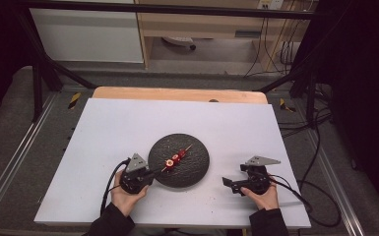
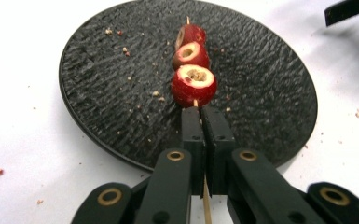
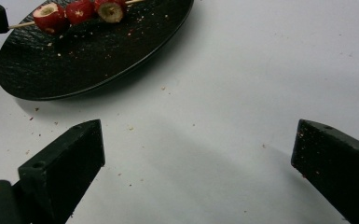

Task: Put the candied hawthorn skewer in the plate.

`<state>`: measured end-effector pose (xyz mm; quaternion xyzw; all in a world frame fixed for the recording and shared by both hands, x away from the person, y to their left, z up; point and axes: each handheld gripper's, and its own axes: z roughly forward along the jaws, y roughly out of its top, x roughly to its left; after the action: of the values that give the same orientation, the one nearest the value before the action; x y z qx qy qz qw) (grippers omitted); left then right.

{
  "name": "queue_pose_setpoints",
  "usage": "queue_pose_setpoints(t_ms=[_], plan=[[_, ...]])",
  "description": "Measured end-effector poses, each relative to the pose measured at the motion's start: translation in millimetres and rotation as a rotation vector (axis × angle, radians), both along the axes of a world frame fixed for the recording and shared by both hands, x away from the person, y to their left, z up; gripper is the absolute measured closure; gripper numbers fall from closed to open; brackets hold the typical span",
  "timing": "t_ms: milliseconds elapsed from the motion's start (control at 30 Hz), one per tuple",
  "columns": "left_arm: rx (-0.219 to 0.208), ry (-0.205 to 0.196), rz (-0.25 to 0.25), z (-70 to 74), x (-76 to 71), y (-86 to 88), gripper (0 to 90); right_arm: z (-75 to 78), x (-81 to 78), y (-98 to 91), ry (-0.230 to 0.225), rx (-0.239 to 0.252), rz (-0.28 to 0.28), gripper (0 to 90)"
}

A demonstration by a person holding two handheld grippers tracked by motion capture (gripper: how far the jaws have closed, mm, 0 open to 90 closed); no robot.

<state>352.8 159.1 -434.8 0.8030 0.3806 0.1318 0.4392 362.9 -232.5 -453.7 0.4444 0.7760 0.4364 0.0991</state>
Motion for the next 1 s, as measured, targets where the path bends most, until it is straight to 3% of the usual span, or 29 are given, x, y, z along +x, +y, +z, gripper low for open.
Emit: queue_pose_setpoints(t_ms=[133, 400, 600, 700, 800, 900, 1000], plan=[[0.005, 0.006, -0.024, 5.6, -1.6, 4.8, 78.8, 0.8, -0.3, -3.0, -0.015, -0.001, -0.004, 3.0], [0.065, 0.019, -0.102, 22.9, -2.2, 24.3, 55.0, 2.5, -1.4, -7.1, -0.02, 0.001, -0.011, 2.2], [0.119, 0.024, -0.137, 27.8, -3.7, 46.5, 37.4, 2.5, -2.0, -8.2, -0.017, -0.002, -0.01, 1.3], [0.093, 0.024, -0.128, 27.0, -3.0, 62.5, 27.6, 2.4, -2.1, -8.8, -0.017, -0.001, -0.008, 1.1], [0.098, 0.024, -0.112, 24.0, -2.6, 77.4, 19.8, 2.1, -2.0, -9.1, -0.015, -0.004, -0.005, 1.1], [0.088, 0.039, -0.092, 18.9, -3.6, 90.3, 16.1, 2.3, -2.1, -9.2, -0.014, -0.001, -0.006, 1.0], [0.109, 0.038, -0.053, 12.2, -5.4, 100.2, 14.2, 2.1, -1.9, -9.1, -0.017, 0.0, -0.006, 0.9]])
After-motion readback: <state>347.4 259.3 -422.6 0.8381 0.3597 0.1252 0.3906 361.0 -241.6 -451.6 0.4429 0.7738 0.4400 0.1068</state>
